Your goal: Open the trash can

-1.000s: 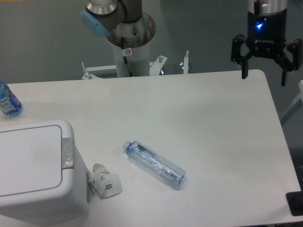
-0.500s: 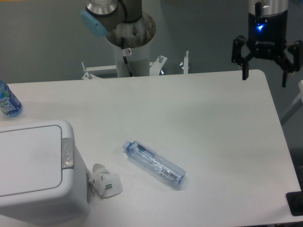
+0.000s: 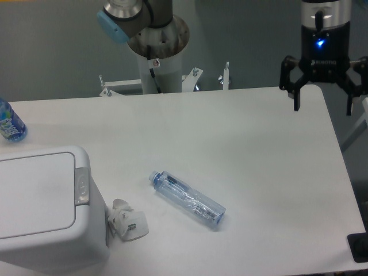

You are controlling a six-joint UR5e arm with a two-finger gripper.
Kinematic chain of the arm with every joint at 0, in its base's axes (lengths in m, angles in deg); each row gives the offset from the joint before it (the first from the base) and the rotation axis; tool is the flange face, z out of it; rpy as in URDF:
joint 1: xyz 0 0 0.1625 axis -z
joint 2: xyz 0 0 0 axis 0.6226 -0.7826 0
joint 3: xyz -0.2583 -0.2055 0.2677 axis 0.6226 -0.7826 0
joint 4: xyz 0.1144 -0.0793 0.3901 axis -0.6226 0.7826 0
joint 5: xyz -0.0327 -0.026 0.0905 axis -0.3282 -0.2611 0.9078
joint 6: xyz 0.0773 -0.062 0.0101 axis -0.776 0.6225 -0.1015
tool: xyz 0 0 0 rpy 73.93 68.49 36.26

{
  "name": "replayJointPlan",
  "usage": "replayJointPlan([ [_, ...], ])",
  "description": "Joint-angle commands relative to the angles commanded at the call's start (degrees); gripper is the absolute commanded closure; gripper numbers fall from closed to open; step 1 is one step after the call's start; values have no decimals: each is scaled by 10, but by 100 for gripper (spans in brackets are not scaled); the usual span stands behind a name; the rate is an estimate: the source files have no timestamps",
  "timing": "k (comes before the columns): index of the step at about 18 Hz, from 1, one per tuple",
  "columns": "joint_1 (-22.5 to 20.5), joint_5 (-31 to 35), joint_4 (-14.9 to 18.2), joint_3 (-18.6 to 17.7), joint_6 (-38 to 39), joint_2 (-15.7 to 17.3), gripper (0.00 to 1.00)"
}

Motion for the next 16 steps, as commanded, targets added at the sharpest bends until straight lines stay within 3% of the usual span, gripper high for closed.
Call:
replayJointPlan([
  [5, 21, -4, -10, 42, 133, -26, 0],
  [9, 43, -4, -45, 44, 243, -40, 0],
  [16, 104, -4, -46, 43, 332, -51, 0],
])
